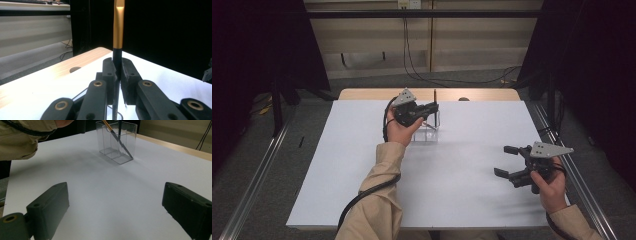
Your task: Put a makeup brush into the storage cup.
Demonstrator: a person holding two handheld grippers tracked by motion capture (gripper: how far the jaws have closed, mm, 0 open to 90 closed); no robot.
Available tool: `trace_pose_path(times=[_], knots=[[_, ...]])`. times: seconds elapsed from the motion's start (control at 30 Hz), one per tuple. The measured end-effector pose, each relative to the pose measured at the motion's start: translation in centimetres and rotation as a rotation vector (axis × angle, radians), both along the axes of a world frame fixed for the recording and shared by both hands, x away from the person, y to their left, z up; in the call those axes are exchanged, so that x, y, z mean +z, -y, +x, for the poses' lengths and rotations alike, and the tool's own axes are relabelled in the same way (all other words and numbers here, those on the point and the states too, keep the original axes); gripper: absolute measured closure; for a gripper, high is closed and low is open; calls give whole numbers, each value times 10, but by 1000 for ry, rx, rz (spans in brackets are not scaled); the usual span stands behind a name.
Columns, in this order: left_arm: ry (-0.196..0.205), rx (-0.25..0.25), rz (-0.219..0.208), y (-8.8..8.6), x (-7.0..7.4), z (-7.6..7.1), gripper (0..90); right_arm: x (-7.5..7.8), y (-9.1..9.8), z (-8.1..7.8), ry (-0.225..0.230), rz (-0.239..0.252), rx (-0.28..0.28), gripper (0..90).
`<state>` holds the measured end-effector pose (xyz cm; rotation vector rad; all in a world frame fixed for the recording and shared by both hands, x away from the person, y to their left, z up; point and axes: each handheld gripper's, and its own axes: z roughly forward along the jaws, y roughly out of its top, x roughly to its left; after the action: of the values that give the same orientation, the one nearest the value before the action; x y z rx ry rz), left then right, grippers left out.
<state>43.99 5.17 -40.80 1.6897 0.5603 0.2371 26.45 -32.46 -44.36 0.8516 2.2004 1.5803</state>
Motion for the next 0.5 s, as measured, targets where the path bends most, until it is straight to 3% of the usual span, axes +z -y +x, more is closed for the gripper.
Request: trace_pose_path(times=[0.5], knots=[[-16, -3, 12, -5, -8, -1, 825, 0, 1, 0, 0, -1, -7, 66]])
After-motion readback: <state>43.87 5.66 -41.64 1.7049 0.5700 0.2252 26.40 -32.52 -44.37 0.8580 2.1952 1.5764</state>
